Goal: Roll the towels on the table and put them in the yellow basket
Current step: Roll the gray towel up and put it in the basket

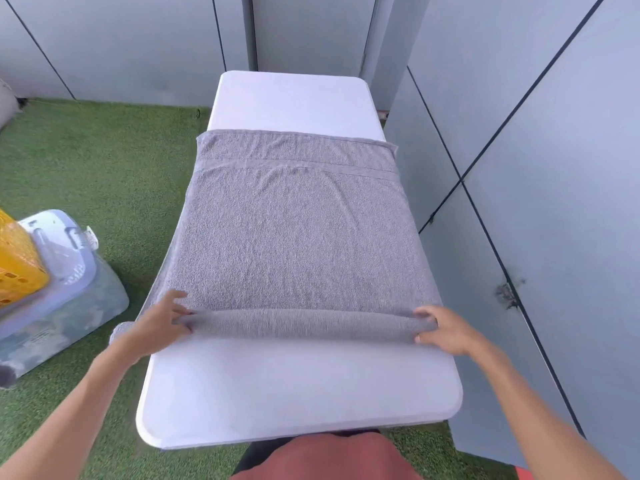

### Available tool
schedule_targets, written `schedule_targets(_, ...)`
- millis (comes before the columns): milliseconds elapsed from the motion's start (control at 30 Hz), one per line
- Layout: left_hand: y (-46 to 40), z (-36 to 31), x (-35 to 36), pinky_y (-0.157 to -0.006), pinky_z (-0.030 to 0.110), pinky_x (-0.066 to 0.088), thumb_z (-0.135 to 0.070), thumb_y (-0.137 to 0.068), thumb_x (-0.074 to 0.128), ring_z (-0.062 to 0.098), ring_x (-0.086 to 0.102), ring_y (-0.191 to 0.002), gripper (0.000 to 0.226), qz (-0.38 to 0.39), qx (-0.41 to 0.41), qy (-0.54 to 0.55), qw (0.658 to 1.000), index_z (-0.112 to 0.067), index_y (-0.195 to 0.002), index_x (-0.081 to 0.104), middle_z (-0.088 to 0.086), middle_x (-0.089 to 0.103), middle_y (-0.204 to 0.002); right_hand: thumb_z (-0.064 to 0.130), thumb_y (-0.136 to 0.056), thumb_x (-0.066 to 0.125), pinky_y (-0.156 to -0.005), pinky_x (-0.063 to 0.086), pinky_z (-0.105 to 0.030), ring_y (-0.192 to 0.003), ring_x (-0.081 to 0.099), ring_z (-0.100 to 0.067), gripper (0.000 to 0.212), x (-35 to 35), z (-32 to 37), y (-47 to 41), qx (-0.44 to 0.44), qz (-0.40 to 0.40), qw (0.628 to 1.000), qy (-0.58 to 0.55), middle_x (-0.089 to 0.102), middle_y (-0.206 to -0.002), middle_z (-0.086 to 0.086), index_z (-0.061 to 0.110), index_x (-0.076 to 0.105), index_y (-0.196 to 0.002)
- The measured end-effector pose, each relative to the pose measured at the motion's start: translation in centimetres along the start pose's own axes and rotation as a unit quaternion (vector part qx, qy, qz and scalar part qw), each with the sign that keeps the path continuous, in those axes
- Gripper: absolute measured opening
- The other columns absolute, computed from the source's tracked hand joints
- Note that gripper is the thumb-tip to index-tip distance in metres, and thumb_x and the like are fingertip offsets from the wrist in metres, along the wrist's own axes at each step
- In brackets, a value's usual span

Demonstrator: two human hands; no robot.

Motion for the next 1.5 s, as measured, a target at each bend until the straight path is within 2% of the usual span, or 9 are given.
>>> schedule_targets(67, 0.2, -0.3, -0.1, -0.085, 0.036, 0.045, 0.009, -0.075, 0.073, 0.033, 0.06, -0.101, 0.047, -0.077, 0.025, 0.054, 0.995, -0.007, -0.115, 0.055, 0.015, 0.061, -0.106, 0.016, -0.078, 0.076, -0.086, 0.035, -0.026, -0.111, 0.051, -0.014, 0.045, 0.7, 0.3, -0.1, -0.009, -0.124, 0.991, -0.043, 0.053, -0.116, 0.002, 0.024, 0.059, -0.118)
schedule_targets(233, 2.8, 0.1, 3.4, -0.078, 0.046, 0.043, -0.006, -0.083, 0.069, 0.034, 0.048, -0.091, 0.022, -0.292, 0.162, -0.226, 0.915, -0.013, -0.104, 0.066, 0.01, 0.053, -0.104, 0.015, -0.075, 0.077, -0.094, 0.032, -0.05, -0.111, 0.049, -0.036, 0.025, 4.6, 1.2, 1.2, -0.037, -0.385, 0.892, 0.234, 0.057, -0.117, -0.015, 0.019, 0.073, -0.099)
schedule_targets(433, 2.7, 2.2, 6.9, -0.1, 0.052, 0.036, -0.007, -0.077, 0.075, 0.041, 0.046, -0.114, 0.064, -0.263, 0.198, -0.302, 0.895, 0.003, -0.134, 0.047, 0.02, 0.048, -0.125, 0.031, -0.077, 0.075, -0.113, 0.027, -0.047, -0.134, 0.032, -0.041, 0.081, 7.7, 1.0, 1.3, -0.052, -0.267, 0.924, 0.27, 0.04, -0.139, -0.022, -0.007, 0.04, -0.139)
schedule_targets(767, 0.5, 1.4, 4.8, -0.086, 0.043, 0.042, 0.015, -0.075, 0.052, 0.036, 0.051, -0.098, 0.038, -0.164, 0.097, -0.272, 0.943, 0.0, -0.11, 0.06, 0.015, 0.058, -0.103, 0.004, -0.086, 0.05, -0.08, 0.041, -0.034, -0.103, 0.057, -0.03, 0.008, 2.6, 2.7, 0.6, -0.021, -0.082, 0.957, 0.278, 0.058, -0.108, -0.01, 0.012, 0.052, -0.086)
schedule_targets(900, 0.9, 1.7, 3.5, -0.094, 0.037, 0.041, 0.006, -0.081, 0.051, 0.032, 0.053, -0.112, 0.047, -0.053, 0.039, -0.22, 0.973, -0.008, -0.125, 0.056, 0.011, 0.058, -0.119, 0.011, -0.086, 0.06, -0.07, 0.044, -0.028, -0.098, 0.061, -0.022, 0.018, 1.2, 2.4, 1.5, 0.03, 0.004, 0.991, 0.132, 0.062, -0.104, -0.005, 0.009, 0.064, -0.104)
schedule_targets(1033, 1.2, 0.7, 2.2, -0.083, 0.037, 0.043, 0.011, -0.082, 0.059, 0.036, 0.057, -0.102, 0.035, -0.192, 0.079, -0.005, 0.978, -0.006, -0.113, 0.063, 0.013, 0.056, -0.112, 0.001, -0.082, 0.066, -0.09, 0.039, -0.031, -0.113, 0.053, -0.029, 0.042, 1.5, 2.8, 0.8, -0.011, -0.193, 0.981, -0.026, 0.054, -0.122, -0.013, 0.01, 0.058, -0.122)
schedule_targets(1167, 3.2, 0.5, 4.4, -0.077, 0.046, 0.043, -0.001, -0.082, 0.069, 0.034, 0.048, -0.091, 0.02, -0.327, 0.168, -0.204, 0.907, -0.008, -0.1, 0.069, 0.009, 0.055, -0.1, 0.017, -0.084, 0.064, -0.092, 0.036, -0.047, -0.11, 0.05, -0.033, 0.015, 5.4, 2.4, 1.7, -0.054, -0.377, 0.906, 0.185, 0.057, -0.116, -0.009, 0.018, 0.072, -0.096)
schedule_targets(1367, 1.7, 3.8, 7.4, -0.114, 0.056, 0.024, 0.019, -0.078, 0.056, 0.037, 0.021, -0.144, 0.077, -0.217, 0.181, -0.283, 0.916, -0.002, -0.147, 0.03, 0.017, 0.032, -0.15, 0.026, -0.062, 0.083, -0.087, 0.046, -0.053, -0.106, 0.05, -0.033, 0.059, 7.0, 1.8, 1.5, -0.056, -0.295, 0.915, 0.27, 0.058, -0.11, -0.01, 0.008, 0.061, -0.114)
schedule_targets(1500, -0.3, 1.5, 5.2, -0.096, 0.053, 0.044, 0.022, -0.074, 0.055, 0.04, 0.048, -0.113, 0.058, -0.202, 0.173, -0.246, 0.932, -0.001, -0.127, 0.051, 0.015, 0.053, -0.12, 0.012, -0.076, 0.073, -0.097, 0.037, -0.049, -0.114, 0.05, -0.032, 0.041, 5.5, 2.5, -0.2, -0.033, -0.254, 0.932, 0.258, 0.058, -0.11, -0.006, 0.011, 0.06, -0.115)
Point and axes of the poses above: each hand's wrist, its own y-axis away from the middle knuckle, its own x-axis out of the palm, z = x × y, the point moved 1 cm from there along -y, towards the middle knuckle
